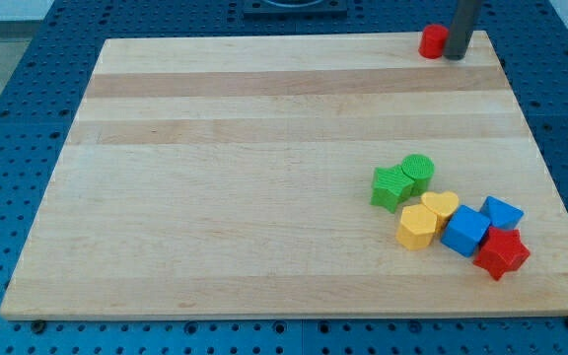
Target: Separate the green circle and the green star
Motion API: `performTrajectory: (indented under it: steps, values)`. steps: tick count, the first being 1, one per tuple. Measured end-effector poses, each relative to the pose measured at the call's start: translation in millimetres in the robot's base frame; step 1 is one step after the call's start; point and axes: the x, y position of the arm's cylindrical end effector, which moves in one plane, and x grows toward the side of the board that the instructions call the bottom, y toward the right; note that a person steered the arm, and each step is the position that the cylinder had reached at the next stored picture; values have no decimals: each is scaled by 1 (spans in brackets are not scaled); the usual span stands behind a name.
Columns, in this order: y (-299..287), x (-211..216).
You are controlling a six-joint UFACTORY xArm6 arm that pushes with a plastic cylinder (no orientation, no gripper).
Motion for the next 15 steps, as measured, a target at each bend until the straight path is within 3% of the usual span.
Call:
performTrajectory:
  steps: [1,3,6,8,11,15]
  values:
    - [0,-2]
    - [4,55]
    - [-105,146]
    - [-82,154]
    - [-20,209]
    - [-84,243]
